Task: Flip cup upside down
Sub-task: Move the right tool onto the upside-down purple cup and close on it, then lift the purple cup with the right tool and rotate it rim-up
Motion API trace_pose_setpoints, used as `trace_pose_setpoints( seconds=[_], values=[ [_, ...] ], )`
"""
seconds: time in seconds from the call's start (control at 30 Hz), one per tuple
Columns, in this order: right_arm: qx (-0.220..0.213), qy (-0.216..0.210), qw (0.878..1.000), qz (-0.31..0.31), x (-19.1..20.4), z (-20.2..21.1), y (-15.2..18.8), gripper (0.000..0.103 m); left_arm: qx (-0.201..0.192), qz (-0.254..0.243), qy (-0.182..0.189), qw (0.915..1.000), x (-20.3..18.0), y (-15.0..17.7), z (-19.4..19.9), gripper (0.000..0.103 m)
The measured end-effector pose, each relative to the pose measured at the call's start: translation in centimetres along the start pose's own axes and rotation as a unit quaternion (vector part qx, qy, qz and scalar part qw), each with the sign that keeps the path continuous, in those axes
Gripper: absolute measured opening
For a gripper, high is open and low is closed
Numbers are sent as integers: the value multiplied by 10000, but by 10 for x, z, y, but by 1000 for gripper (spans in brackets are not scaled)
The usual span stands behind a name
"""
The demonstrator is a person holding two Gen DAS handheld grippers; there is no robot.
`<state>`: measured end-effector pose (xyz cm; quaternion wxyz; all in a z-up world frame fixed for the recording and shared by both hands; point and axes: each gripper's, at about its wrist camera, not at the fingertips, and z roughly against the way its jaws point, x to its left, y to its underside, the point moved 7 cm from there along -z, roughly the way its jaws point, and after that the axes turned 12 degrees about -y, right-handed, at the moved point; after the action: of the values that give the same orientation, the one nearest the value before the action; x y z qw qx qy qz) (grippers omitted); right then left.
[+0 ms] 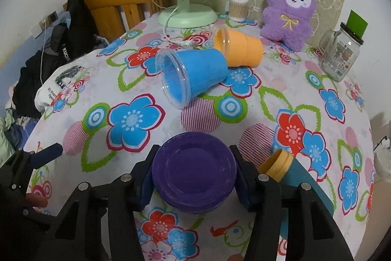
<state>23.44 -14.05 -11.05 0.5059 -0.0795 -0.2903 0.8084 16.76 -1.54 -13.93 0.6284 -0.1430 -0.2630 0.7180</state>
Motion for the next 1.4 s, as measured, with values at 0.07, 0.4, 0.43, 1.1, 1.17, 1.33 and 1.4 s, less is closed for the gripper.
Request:
trace_pose_setpoints(
  seconds=[0.07,0.4,0.43,1.1,1.17,1.33,1.4],
  values=[
    [-82,-49,10000,-28,0,3,0,58,7,5,-2,10000,0,1,0,100],
    [-486,-350,9982,-58,16,21,19,57,33,125,19,9999,7,10,9,100],
    [-463,-368,9982,-54,18,21,25,57,41,153,16,9999,9,12,10,100],
    [-1349,38,9908,-47,19,102,136,57,80,275,12,9996,25,58,42,100],
    [-1482,97,9889,-55,19,110,147,57,33,264,14,9996,24,58,47,100],
    [-1682,104,9856,-107,13,124,165,57,0,226,26,9997,20,60,52,100],
    [-1604,140,9869,-133,11,124,162,57,-2,203,53,9998,17,60,53,100]
  ],
)
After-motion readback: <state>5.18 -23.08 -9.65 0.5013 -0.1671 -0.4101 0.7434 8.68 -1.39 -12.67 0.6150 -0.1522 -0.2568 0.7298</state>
